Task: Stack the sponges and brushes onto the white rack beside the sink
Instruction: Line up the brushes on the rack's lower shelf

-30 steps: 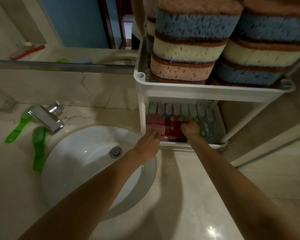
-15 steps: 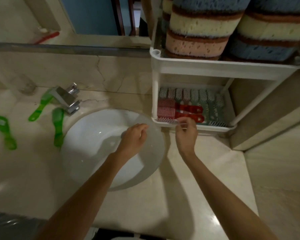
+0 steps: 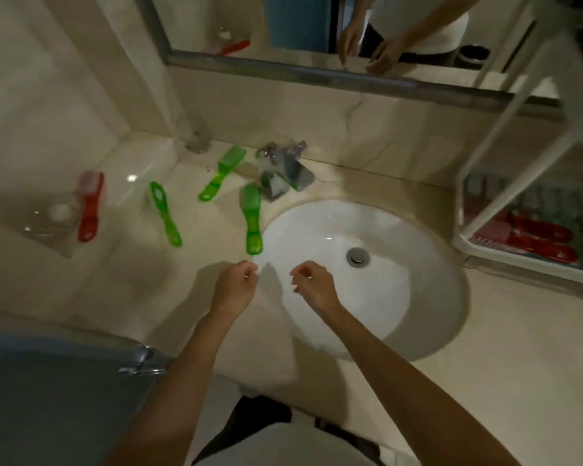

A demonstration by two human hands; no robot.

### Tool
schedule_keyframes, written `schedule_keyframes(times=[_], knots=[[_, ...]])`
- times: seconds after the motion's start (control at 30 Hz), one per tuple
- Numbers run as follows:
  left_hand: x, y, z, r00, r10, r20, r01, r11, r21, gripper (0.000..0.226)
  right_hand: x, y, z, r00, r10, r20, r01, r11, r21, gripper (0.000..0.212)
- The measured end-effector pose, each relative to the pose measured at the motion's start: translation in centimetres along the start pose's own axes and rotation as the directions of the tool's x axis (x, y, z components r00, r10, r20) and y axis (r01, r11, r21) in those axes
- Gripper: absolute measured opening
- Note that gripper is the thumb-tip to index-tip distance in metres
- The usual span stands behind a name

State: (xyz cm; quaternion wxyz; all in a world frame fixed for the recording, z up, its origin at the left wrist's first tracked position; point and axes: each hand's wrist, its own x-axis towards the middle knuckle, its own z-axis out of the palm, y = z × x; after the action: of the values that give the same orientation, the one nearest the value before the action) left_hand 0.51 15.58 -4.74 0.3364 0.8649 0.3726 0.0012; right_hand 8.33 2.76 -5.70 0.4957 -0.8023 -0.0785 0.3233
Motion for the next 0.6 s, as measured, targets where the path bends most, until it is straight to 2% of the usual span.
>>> schedule_keyframes(times=[0.1,0.27,0.37,0.47,0.6], knots=[[3.7,-4.3,-3.8,0.992,-0.112,-0.061,0.114,0.993,0.037,0.026,2.6,-2.3,4.4,0.999,0.043,0.033,-0.037,0.986,-0.162,0.026],[10.4,-8.3,-9.2,0.967,-0.231,-0.11,0.244,0.96,0.136,0.029,7.0,-5.7,8.4,0.994,0.048,-0.098,-0.078,0.945,-0.319,0.04],[13.3,-9.0,-10.3,0.949,-0.294,-0.117,0.3,0.953,0.041,0.048,8.7,-7.2,9.4,0.984,0.103,-0.148,-0.153,0.91,-0.386,0.047],[15.2,-9.5,-10.3,0.936,-0.345,-0.069,0.344,0.939,-0.021,0.072,10.0,-7.7,10.1,0.978,0.161,-0.135,-0.206,0.852,-0.481,0.047],[16.9,-10.3,-9.7,0.93,-0.369,-0.006,0.368,0.929,-0.022,0.074,10.8,-7.5,10.7,0.97,0.201,-0.136,-0.243,0.797,-0.553,0.041]])
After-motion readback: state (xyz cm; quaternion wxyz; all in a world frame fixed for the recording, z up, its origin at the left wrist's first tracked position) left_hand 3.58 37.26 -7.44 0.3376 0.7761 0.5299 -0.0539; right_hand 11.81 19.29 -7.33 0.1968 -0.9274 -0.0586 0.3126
